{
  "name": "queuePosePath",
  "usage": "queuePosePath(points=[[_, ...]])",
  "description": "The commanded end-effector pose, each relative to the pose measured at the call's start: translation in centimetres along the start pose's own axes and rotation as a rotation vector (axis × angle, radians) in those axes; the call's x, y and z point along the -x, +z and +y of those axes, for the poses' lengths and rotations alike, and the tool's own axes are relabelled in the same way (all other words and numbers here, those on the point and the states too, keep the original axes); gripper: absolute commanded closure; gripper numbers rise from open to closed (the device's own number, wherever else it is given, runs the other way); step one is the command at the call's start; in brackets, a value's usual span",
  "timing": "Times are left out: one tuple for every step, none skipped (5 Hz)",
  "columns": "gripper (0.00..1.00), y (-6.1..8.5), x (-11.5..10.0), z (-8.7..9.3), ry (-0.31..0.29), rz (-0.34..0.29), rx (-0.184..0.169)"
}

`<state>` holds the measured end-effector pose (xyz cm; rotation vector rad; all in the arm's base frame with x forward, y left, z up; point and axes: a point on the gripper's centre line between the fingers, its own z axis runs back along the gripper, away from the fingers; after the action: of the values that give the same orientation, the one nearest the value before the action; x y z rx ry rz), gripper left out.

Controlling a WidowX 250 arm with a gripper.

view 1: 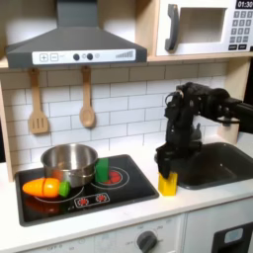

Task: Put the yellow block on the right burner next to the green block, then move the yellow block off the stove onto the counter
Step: 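Put the yellow block on the right burner next to the green block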

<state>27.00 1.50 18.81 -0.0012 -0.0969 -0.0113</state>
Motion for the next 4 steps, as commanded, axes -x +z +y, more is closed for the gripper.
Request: queuePosePath(points=[[0.0, -0.7, -0.7, 0.0, -0.001, -0.002, 0.016], [0.0, -1.3, -1.1, 0.1, -0.007, 0.01, 0.009], [0.0, -2.1, -1.3, -0.1, 0.005, 0.023, 0.023], [0.0, -2.7, -1.6, -0.3, 0.005, 0.032, 0.02]])
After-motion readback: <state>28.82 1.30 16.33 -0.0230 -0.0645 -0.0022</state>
